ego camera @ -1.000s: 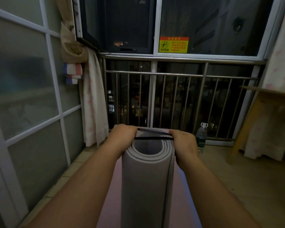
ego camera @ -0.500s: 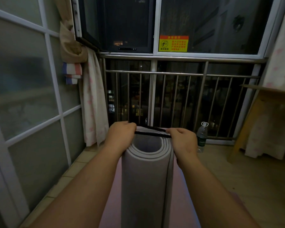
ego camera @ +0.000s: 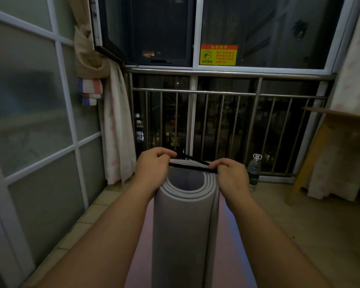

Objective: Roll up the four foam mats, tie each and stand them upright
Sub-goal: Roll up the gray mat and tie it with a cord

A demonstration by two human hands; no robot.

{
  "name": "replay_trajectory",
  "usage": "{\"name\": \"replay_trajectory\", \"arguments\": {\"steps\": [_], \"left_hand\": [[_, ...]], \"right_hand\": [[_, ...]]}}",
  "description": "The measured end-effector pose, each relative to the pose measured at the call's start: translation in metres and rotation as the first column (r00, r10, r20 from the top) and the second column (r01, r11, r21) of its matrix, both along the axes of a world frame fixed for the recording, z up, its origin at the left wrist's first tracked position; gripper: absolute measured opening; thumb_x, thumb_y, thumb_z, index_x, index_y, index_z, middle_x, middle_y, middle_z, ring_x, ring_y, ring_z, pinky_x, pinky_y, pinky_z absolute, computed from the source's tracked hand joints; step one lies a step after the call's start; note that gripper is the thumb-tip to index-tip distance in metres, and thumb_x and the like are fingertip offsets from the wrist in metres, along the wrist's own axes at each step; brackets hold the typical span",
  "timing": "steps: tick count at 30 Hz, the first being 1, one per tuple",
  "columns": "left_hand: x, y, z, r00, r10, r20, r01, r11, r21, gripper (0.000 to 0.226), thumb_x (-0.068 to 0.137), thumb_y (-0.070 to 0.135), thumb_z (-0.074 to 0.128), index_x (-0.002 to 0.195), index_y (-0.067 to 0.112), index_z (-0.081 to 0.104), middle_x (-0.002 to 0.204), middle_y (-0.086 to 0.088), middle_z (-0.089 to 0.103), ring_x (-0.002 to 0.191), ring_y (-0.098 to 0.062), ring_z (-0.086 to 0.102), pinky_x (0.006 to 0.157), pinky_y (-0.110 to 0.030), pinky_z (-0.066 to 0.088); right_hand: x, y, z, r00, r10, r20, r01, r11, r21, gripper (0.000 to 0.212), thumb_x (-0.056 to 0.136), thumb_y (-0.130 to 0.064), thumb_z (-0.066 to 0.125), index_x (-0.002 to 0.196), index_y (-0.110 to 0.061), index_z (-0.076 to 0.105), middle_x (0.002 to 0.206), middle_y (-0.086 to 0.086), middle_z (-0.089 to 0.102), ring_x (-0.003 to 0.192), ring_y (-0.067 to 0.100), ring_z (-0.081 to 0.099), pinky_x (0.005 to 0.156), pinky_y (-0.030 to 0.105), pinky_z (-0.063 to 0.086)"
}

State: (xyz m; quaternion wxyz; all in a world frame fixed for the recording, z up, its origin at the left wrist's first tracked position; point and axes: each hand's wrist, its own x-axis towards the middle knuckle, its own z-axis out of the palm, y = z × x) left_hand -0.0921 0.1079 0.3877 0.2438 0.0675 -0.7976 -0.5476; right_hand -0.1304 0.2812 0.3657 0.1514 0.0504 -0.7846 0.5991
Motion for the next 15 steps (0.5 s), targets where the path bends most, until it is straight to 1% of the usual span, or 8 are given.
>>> {"name": "replay_trajectory", "arguments": {"steps": [3,5,7,9,10,12,13,15], "left_hand": [[0.002,0.0,0.001,1.0,-0.014,0.011,0.016,0.989,-0.148,0.029,0.097,0.013,0.046,0.107,0.023,0.071,0.102,0.006,0.067,0.097,-0.016,0.062,0.088,-0.039,0.053],[0.002,-0.002,0.003,0.997,0.03,0.077,0.01,0.884,-0.467,0.033,0.098,0.008,0.047,0.123,0.018,0.066,0.122,-0.003,0.064,0.117,-0.021,0.057,0.101,-0.04,0.046],[0.0,-0.005,0.003,0.992,0.096,0.077,-0.025,0.766,-0.642,0.037,0.099,0.004,0.047,0.131,0.015,0.06,0.132,-0.01,0.059,0.124,-0.025,0.053,0.106,-0.04,0.042],[-0.001,-0.009,0.002,0.989,0.104,0.103,-0.02,0.793,-0.609,0.038,0.098,0.002,0.045,0.13,0.016,0.061,0.13,-0.012,0.061,0.121,-0.027,0.055,0.104,-0.041,0.044],[-0.001,-0.011,0.003,0.988,0.088,0.124,-0.014,0.864,-0.503,0.037,0.098,0.002,0.045,0.128,0.016,0.063,0.128,-0.013,0.062,0.118,-0.027,0.057,0.102,-0.042,0.046],[0.002,-0.012,0.003,0.983,0.023,0.182,0.005,0.988,-0.154,0.036,0.099,0.005,0.042,0.123,0.016,0.066,0.12,-0.013,0.064,0.107,-0.026,0.061,0.099,-0.042,0.049],[0.003,-0.011,0.003,0.98,-0.017,0.198,0.019,1.0,-0.008,0.036,0.1,0.006,0.04,0.121,0.016,0.067,0.118,-0.012,0.065,0.103,-0.024,0.062,0.098,-0.042,0.05],[0.004,-0.01,0.002,0.979,-0.056,0.197,0.027,0.989,0.147,0.037,0.098,0.005,0.039,0.117,0.014,0.069,0.115,-0.012,0.066,0.101,-0.026,0.062,0.098,-0.044,0.05]], "right_hand": [[0.001,0.0,0.0,0.999,0.035,0.027,-0.034,0.998,-0.045,0.034,0.098,-0.008,0.042,0.09,-0.021,0.073,0.095,-0.005,0.066,0.096,0.014,0.06,0.083,0.03,0.05],[0.002,0.0,-0.001,0.998,0.049,0.035,-0.046,0.995,-0.085,0.03,0.098,-0.012,0.045,0.098,-0.018,0.074,0.101,-0.003,0.069,0.103,0.018,0.061,0.093,0.04,0.051],[0.002,0.001,-0.002,0.998,0.05,0.036,-0.047,0.996,-0.074,0.031,0.098,-0.011,0.043,0.104,-0.014,0.074,0.106,0.0,0.07,0.107,0.02,0.062,0.098,0.044,0.05],[0.0,0.002,-0.003,0.998,0.051,0.048,-0.048,0.997,-0.065,0.036,0.097,-0.003,0.039,0.106,-0.011,0.073,0.105,0.001,0.069,0.107,0.021,0.061,0.1,0.042,0.05],[-0.001,0.003,-0.004,0.996,0.055,0.068,-0.05,0.996,-0.074,0.039,0.097,0.001,0.037,0.106,-0.011,0.073,0.101,-0.001,0.068,0.104,0.02,0.061,0.098,0.038,0.051],[-0.003,0.006,-0.005,0.992,0.077,0.096,-0.069,0.994,-0.084,0.044,0.096,0.008,0.036,0.102,-0.016,0.073,0.094,-0.005,0.065,0.095,0.016,0.061,0.086,0.029,0.053],[-0.004,0.007,-0.006,0.991,0.09,0.098,-0.083,0.994,-0.076,0.045,0.096,0.009,0.038,0.101,-0.02,0.073,0.094,-0.006,0.065,0.092,0.014,0.062,0.08,0.024,0.053],[-0.005,0.008,-0.007,0.989,0.108,0.099,-0.104,0.993,-0.051,0.044,0.095,0.008,0.043,0.1,-0.024,0.072,0.095,-0.005,0.066,0.089,0.011,0.063,0.069,0.019,0.051]]}}
